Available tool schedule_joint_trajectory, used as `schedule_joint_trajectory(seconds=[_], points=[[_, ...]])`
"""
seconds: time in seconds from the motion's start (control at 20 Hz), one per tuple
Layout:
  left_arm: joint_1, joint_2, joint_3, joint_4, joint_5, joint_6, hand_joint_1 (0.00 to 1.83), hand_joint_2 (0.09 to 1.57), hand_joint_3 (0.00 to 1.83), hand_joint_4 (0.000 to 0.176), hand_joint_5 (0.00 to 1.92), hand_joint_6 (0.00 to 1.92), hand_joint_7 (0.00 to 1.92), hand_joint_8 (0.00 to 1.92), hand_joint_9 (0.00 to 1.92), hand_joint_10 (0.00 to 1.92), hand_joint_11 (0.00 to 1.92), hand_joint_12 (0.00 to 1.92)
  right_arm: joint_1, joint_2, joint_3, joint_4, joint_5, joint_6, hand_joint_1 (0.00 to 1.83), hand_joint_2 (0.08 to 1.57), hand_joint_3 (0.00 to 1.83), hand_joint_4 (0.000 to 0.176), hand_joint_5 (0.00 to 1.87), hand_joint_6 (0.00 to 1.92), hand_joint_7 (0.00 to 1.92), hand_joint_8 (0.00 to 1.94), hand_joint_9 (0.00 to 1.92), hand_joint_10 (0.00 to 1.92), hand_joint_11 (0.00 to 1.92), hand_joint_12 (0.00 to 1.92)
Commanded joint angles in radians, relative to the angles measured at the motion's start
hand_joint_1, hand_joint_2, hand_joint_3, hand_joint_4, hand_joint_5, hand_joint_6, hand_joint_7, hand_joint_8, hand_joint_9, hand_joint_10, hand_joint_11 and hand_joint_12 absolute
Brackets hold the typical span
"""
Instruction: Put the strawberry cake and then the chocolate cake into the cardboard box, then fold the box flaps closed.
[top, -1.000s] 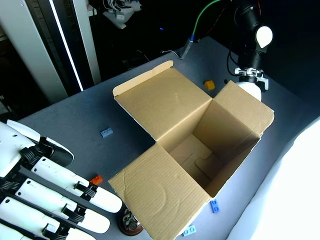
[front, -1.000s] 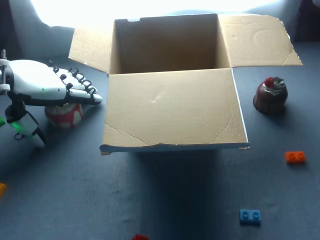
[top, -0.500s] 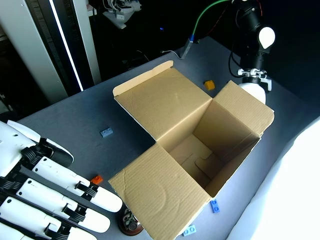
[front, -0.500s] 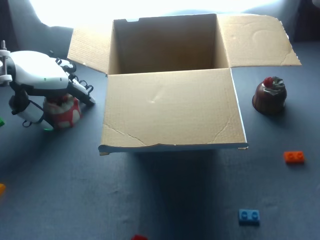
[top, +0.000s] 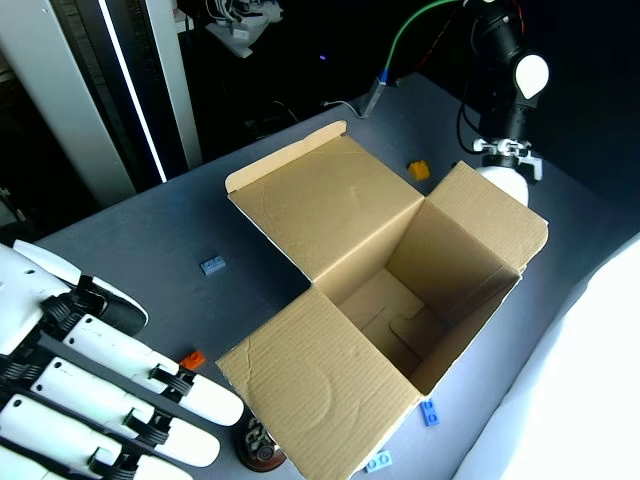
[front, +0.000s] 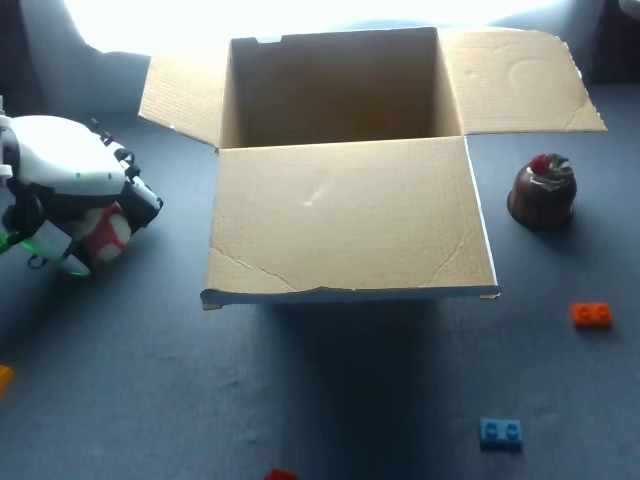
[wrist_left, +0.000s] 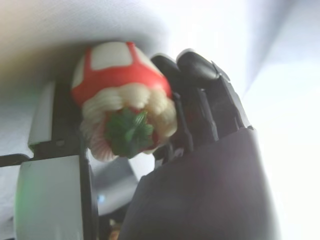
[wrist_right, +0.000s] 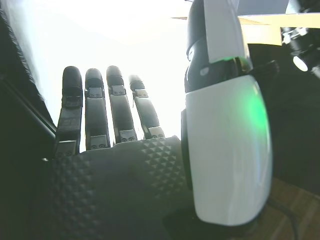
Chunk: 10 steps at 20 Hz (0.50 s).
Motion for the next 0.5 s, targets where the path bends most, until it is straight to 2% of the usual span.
schedule_joint_trajectory(seconds=[0.0,0.3,0.45], points=[[0.000,0.020,-0.008,-0.044,-0.004,0.004,1.11,1.31,0.00,0.000,0.56,1.52,0.70,1.54,0.51,1.50,0.29,1.91,0.010,0.014,0.002,0.001,0.123,-0.002,0.94,0.98,0.00,0.000,0.05,0.00,0.16,0.00,0.16,0.00,0.00,0.52],[-0.001,0.094,-0.088,-0.044,-0.014,-0.002,1.11,1.32,0.00,0.000,0.55,1.53,0.69,1.57,0.49,1.52,0.26,1.90,0.010,0.015,0.002,0.001,0.123,-0.002,0.94,0.97,0.00,0.000,0.06,0.00,0.18,0.00,0.17,0.00,0.00,0.54],[-0.004,0.118,-0.099,-0.051,-0.029,-0.009,1.11,1.32,0.00,0.000,0.55,1.53,0.68,1.57,0.49,1.52,0.27,1.90,0.010,0.015,0.002,0.001,0.127,-0.002,0.94,0.97,0.00,0.000,0.06,0.00,0.18,0.00,0.16,0.00,0.00,0.56]])
